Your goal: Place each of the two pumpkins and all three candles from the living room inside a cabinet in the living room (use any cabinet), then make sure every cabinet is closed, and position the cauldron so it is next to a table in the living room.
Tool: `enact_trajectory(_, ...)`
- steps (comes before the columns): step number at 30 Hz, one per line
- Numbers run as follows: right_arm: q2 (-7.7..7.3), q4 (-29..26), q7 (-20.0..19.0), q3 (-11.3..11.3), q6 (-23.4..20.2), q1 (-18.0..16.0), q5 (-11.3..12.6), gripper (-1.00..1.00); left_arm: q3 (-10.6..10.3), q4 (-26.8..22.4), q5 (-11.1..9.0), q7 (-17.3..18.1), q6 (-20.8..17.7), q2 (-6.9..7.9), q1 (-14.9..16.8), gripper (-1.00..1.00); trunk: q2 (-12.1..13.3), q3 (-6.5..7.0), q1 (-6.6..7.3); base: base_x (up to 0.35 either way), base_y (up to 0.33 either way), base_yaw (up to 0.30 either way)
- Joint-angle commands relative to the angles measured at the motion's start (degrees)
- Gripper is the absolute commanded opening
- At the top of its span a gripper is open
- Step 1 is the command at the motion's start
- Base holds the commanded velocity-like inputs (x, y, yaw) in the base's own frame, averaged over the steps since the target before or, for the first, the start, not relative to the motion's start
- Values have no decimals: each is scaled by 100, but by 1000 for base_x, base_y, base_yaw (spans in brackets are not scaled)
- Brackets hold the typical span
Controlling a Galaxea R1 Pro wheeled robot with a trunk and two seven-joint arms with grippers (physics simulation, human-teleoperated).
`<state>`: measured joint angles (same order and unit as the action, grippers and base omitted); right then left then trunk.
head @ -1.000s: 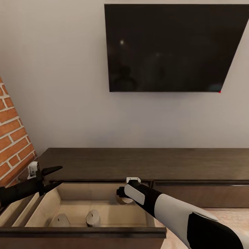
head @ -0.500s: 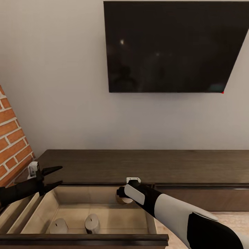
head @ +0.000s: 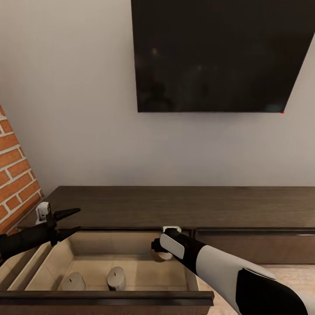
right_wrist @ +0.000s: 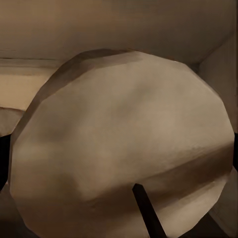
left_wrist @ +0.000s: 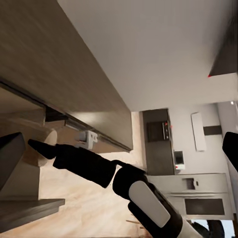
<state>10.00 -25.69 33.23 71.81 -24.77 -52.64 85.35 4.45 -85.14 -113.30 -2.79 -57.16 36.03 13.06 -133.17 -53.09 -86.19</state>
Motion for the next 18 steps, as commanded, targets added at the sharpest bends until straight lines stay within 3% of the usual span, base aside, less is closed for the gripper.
enact_trajectory(1,0,12,28,32,-3,-10,39,-100,0,-60,-33,-29,-22,1,4,100,-44,-24,-21,0,0,0)
enact_trajectory(6,0,37,83,35,-26,-10,29,-100,-18,-292,-44,-29,-23,-4,4,100,-245,-114,-131,0,0,0)
enact_trajectory(11,0,41,95,42,-36,-10,51,-100,-10,-355,-396,-29,-24,0,-65,100,-445,-203,-241,0,0,0)
enact_trajectory(18,0,59,92,36,-182,-2,77,-100,-6,-383,-471,-29,-24,1,-117,100,-726,-329,-395,0,0,0)
